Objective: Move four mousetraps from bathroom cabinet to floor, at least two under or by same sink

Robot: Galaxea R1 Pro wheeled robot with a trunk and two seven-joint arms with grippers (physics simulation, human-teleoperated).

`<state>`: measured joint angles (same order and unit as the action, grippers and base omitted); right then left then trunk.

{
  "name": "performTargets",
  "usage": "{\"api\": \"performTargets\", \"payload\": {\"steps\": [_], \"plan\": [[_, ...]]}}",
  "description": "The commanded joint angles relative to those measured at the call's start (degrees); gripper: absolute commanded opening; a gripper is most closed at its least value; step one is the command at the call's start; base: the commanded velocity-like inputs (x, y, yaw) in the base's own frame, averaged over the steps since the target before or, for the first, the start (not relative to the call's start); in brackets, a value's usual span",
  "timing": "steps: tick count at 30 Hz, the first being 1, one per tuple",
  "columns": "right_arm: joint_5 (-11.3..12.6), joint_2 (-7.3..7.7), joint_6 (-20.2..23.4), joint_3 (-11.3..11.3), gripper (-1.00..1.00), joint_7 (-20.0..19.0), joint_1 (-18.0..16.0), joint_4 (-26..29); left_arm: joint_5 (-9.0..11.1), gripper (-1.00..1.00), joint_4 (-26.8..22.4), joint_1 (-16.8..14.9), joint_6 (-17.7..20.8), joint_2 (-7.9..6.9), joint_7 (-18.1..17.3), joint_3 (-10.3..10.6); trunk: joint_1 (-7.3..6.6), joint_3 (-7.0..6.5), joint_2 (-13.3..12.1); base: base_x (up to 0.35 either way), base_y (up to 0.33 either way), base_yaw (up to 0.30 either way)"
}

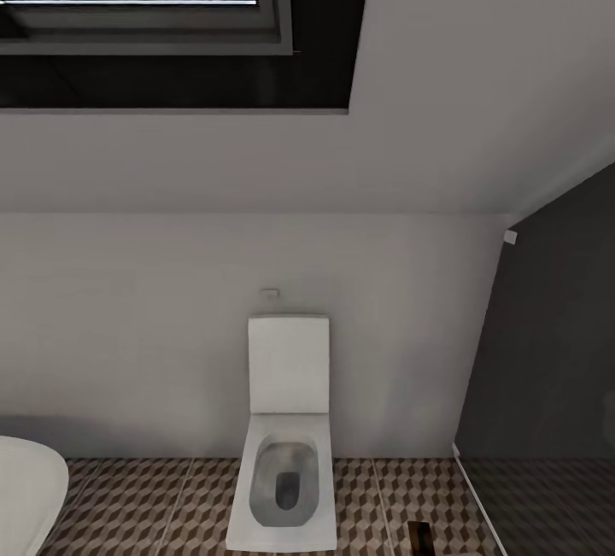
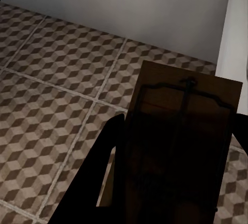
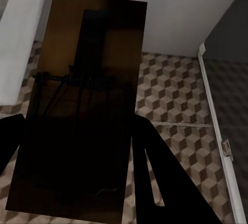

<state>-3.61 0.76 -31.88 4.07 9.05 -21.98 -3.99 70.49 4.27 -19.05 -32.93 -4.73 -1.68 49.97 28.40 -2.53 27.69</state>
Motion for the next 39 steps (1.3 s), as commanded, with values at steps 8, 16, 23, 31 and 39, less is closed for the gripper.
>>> {"api": "performTargets", "payload": {"steps": [8, 16, 23, 31, 39], "plan": [[0.0, -0.17, 0.0, 0.5, -1.0, 0.0, -0.1, -0.3, 0.3, -1.0, 0.1, 0.0, -0.1, 0.07, 0.0, 0.5, 0.02, 0.02, 0.0, 0.0, 0.0, 0.0], [0.1, -0.31, 0.1, 0.4, -1.0, -0.3, -0.1, -0.3, 0.3, -1.0, 0.1, 0.0, -0.1, 0.08, 0.0, 0.5, 0.02, 0.02, 0.0, 0.0, 0.0, 0.0], [0.1, -0.32, 0.1, 0.4, -1.0, -0.3, -0.1, -0.3, 0.3, -1.0, 0.1, 0.0, -0.1, 0.08, 0.0, 0.5, 0.02, 0.02, 0.0, 0.0, 0.0, 0.0], [0.1, -0.32, 0.1, 0.4, -1.0, -0.3, -0.1, -0.3, 0.3, -1.0, 0.1, 0.0, -0.1, 0.08, 0.0, 0.5, 0.02, 0.02, 0.0, 0.0, 0.0, 0.0], [0.1, -0.32, 0.1, 0.4, -1.0, -0.3, -0.1, -0.3, 0.3, -1.0, 0.1, 0.0, -0.1, 0.08, 0.0, 0.5, 0.02, 0.02, 0.0, 0.0, 0.0, 0.0]]}}
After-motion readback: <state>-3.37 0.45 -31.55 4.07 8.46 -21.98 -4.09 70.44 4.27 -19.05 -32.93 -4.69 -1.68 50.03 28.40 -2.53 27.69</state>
